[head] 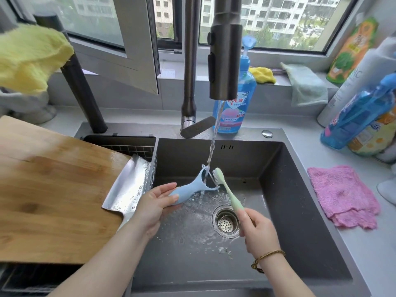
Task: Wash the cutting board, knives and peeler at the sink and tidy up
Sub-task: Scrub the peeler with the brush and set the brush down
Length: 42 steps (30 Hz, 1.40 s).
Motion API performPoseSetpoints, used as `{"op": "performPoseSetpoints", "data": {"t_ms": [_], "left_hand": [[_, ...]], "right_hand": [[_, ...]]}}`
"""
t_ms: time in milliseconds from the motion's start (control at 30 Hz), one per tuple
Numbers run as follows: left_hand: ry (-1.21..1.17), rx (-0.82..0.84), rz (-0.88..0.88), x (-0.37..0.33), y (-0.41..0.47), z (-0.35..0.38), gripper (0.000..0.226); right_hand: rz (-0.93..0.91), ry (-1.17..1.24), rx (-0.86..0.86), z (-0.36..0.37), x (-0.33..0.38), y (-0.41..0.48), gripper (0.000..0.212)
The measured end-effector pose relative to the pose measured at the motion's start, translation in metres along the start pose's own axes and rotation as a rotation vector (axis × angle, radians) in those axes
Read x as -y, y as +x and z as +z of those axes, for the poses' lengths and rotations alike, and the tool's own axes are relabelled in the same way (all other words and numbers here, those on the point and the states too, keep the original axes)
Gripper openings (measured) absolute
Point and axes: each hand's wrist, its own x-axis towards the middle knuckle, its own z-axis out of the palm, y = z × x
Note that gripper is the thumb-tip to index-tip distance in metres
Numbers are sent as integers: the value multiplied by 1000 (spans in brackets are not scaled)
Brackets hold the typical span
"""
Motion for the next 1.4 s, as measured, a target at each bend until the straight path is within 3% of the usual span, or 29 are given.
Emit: {"op": "performPoseSetpoints", "data": {"t_ms": [467,667,1100,1267,1400], "left_hand": [[3,58,-20,4,-6,-7,27],[-46,-14,-14,-6,-2,-17,25],[27,16,-47,-5,-8,-11,22],[-4,-18,-44,-7,-7,-17,23],[19,43,-79,-2,-14,-14,22]], "right_hand": [[30,-5,91,2,8,6,42],[64,-3,155,5,11,-3,36],[71,16,88,12,18,-3,36],[157,35,162,7,14,-16,35],[97,34,109,8,25,-6,39]]}}
